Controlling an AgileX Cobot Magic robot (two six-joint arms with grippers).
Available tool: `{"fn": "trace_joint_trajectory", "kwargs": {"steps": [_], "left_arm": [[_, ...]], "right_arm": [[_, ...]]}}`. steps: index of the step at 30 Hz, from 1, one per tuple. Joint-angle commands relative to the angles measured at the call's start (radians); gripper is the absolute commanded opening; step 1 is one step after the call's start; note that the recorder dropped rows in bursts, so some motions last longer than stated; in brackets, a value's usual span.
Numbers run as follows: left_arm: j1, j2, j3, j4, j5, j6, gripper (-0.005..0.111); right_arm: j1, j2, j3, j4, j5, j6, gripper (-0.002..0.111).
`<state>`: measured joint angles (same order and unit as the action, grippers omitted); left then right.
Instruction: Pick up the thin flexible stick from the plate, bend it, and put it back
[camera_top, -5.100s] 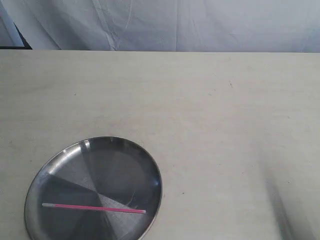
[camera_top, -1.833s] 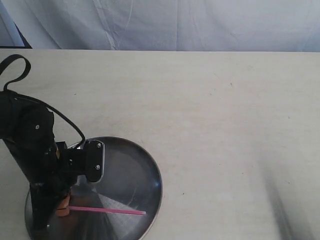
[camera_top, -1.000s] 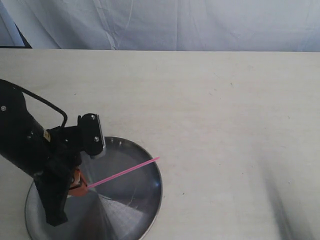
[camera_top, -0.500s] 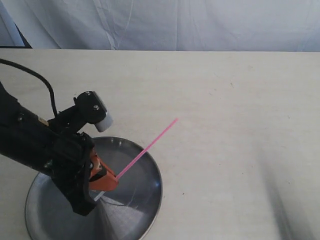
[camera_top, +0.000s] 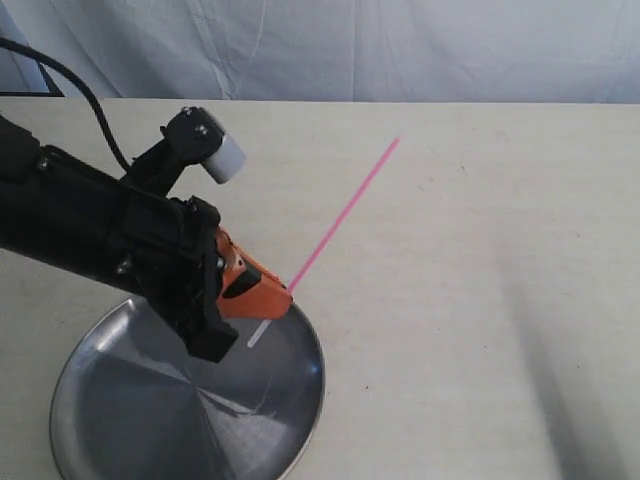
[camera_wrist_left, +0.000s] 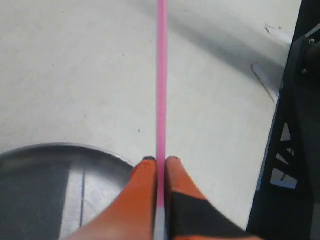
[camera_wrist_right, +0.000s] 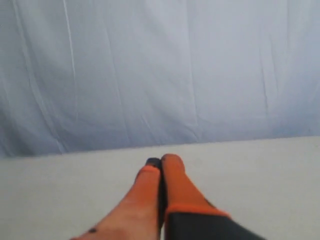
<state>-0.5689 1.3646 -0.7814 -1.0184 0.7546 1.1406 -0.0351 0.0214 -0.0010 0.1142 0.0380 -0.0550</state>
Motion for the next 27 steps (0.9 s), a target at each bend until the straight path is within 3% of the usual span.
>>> {"fn": "trace_joint_trajectory", "kwargs": {"steps": [1,7,9,13,16,19,22,27], "left_arm": [[-0.004,-0.008,-0.028,-0.028,0.010,0.016,0.000],[-0.004,-0.008,-0.058,-0.040,0.010,0.016,0.000],[-0.004,-0.008,-0.058,-0.040,0.010,0.016,0.000],[-0.004,-0.008,-0.058,-0.051,0.031,0.016,0.000],[-0.004,-0.008,-0.058,-0.055,0.053,0.022,0.000],[-0.004,-0.008,-0.058,-0.058,0.057,0.022,0.000],[-0.004,-0.008,-0.058,-0.077,0.062,0.022,0.000],[-0.006,-0.008,-0.058,-0.115,0.086,0.026,0.000]], "right_arm": [[-0.003,-0.006,0.001,0.280,-0.241,0.116,0.000],[-0.003,-0.006,0.001,0.591,-0.281,0.532,0.000],[-0.003,-0.006,0.001,0.607,-0.199,0.697,0.000],[-0.003,-0.006,0.001,0.605,0.034,0.727,0.000],[-0.003,-0.005,-0.071,0.621,0.148,0.570,0.014],[-0.003,0.028,-0.170,0.639,0.169,0.432,0.040],[-0.003,0.116,-0.245,0.660,0.238,0.333,0.044],[-0.003,0.295,-0.340,0.919,0.331,0.014,0.044]]}}
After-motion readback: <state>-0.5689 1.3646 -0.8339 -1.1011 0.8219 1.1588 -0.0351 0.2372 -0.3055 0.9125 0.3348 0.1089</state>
